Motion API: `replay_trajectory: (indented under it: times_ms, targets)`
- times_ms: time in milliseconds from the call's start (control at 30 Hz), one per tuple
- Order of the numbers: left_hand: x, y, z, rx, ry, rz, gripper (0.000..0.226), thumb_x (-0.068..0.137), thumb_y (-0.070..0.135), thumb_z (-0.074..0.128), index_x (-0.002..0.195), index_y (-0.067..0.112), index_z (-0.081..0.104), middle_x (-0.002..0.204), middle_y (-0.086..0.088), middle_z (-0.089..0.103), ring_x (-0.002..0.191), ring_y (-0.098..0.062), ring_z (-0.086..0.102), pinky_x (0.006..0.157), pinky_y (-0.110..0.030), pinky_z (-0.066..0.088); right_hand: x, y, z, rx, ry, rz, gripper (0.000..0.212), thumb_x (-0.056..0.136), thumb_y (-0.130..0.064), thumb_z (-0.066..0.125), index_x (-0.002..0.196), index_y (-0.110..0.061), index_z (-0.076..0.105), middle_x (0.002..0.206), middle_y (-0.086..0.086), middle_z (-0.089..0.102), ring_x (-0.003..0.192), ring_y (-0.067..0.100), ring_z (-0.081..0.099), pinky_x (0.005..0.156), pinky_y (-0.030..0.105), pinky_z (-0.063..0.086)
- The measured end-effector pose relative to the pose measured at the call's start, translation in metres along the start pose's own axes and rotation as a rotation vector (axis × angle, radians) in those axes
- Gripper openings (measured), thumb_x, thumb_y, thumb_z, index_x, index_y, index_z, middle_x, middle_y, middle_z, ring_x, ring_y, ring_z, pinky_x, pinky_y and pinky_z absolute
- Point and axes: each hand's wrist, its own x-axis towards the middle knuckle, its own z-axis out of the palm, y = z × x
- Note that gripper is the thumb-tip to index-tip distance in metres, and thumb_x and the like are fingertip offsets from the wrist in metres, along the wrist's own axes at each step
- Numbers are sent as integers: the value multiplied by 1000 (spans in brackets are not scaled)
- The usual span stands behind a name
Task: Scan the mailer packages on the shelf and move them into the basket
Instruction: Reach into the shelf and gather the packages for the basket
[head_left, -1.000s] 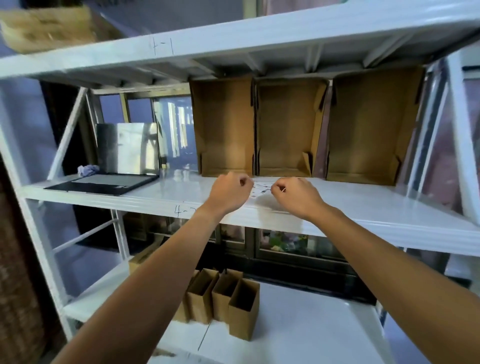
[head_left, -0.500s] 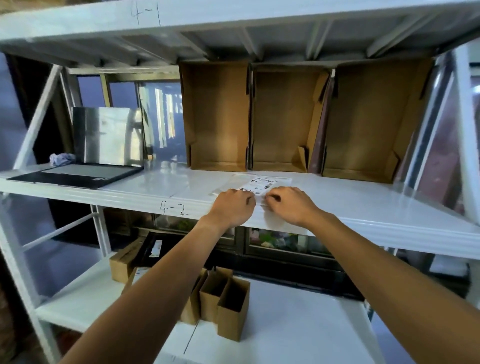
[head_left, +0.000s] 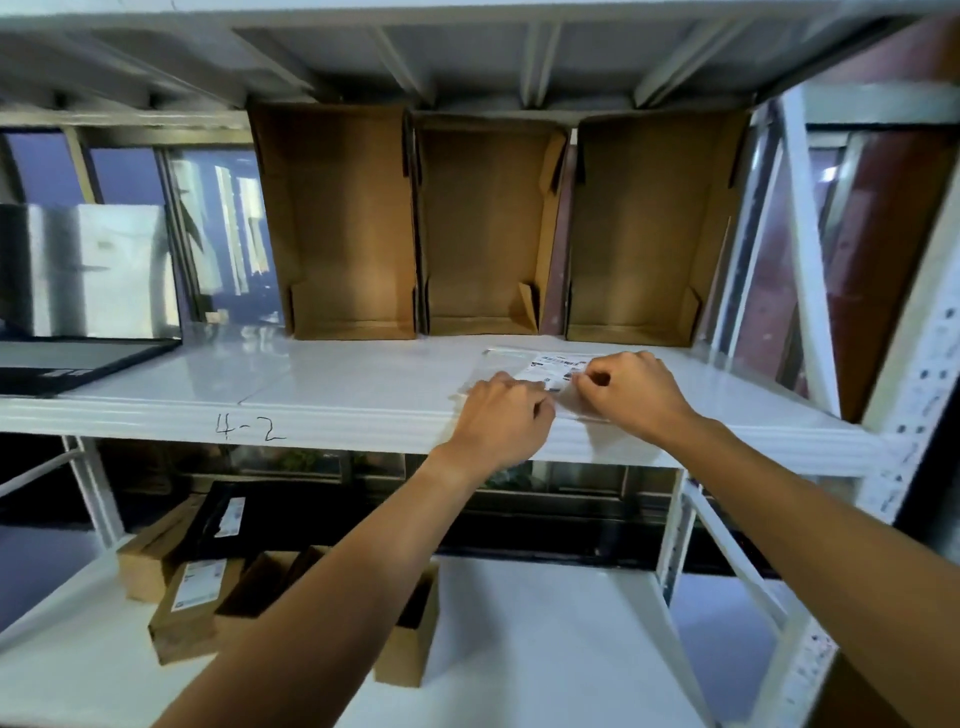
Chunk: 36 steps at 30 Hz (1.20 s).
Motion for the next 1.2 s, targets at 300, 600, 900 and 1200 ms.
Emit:
replay_trajectory:
  times_ms: [300,600,900,1200]
  targets:
    - [41,40,-14,-167,-270,31,26,97,26,55,109,26,78,114,5,73,104,-16,61,94,-32,49,-3,44,-25,-55,20,76,37,100,-40,51,75,-20,71,67,-7,62,69,12,59,68,29,48]
    - [91,8,0,-117,-249,-139,39,103,20,42,139,14,57,151,-10,48,141,-29,38,113,-34,30,52,18,13,18,-151,37,43,105,-34,35,140,-12,49,147,11,44,129,31,46,102,42,40]
    - [119,7,38,-16,-489,-169,49,106,22,35,155,17,33,161,-8,29,147,-25,29,118,-34,23,74,28,38,-44,-470,90,58,105,-37,25,160,-25,13,167,0,12,152,19,14,122,37,13]
    - [117,-1,36,-50,-521,-168,50,108,27,25,157,29,25,166,4,15,153,-17,14,123,-32,8,81,33,43,-5,-544,182,66,99,-52,28,159,-29,12,167,-2,10,153,19,12,123,43,12]
